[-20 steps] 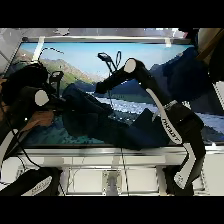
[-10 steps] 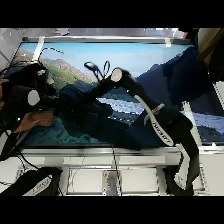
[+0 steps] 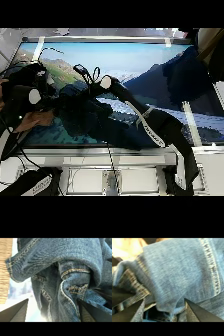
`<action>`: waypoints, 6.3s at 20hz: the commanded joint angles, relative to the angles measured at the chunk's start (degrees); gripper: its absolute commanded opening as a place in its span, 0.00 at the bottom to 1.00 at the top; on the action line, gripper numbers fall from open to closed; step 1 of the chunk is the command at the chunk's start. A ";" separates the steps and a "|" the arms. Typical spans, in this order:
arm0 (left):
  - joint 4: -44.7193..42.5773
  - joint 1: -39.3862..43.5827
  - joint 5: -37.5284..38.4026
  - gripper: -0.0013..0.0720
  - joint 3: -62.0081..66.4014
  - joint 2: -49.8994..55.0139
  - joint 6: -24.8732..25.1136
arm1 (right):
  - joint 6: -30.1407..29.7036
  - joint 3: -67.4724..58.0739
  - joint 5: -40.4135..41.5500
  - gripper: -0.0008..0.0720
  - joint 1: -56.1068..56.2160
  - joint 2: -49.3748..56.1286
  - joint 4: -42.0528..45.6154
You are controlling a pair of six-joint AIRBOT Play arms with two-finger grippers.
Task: Fold the clothes and pants, and hang the long-sleeved shirts on hangers.
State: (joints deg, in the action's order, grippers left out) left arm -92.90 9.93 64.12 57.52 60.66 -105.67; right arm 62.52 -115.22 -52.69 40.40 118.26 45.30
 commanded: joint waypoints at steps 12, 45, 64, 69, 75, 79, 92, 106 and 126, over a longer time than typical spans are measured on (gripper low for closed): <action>-2.08 -0.17 -4.85 0.05 0.02 0.33 -0.04 | 14.64 -1.55 -3.50 0.04 -10.19 -2.86 11.06; -8.63 -1.44 -4.57 0.99 -22.43 -24.41 -15.19 | 14.67 44.72 -31.89 0.71 -55.01 -40.98 36.09; 26.97 -11.41 -0.24 0.84 21.51 37.05 18.95 | 8.81 21.07 -28.79 0.71 -55.06 -42.73 43.45; 26.99 -11.34 -3.48 0.76 21.51 37.44 19.80 | 9.01 21.07 -28.70 0.71 -55.06 -42.73 42.82; 26.93 -11.63 -6.03 0.05 23.10 37.09 20.02 | 8.50 21.09 -28.50 0.71 -55.08 -42.64 44.39; 24.26 -17.33 -6.03 0.05 25.55 31.71 19.98 | 9.27 23.30 -28.74 0.71 -55.06 -39.60 44.26; 18.53 -30.40 0.17 0.05 25.55 19.28 17.97 | 16.57 26.91 -14.21 0.71 -54.95 -21.20 16.70; 18.53 -30.29 2.01 0.05 25.55 19.26 18.01 | 16.59 26.45 -9.75 0.06 -46.93 -18.27 23.28; 18.56 -30.29 2.64 0.05 25.55 19.28 18.01 | 18.25 17.75 -21.55 0.60 -46.21 -12.00 28.52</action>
State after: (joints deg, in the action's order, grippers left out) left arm -74.35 -20.32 66.46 83.05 79.94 -87.66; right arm 80.58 -97.36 -72.95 -6.96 104.12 73.49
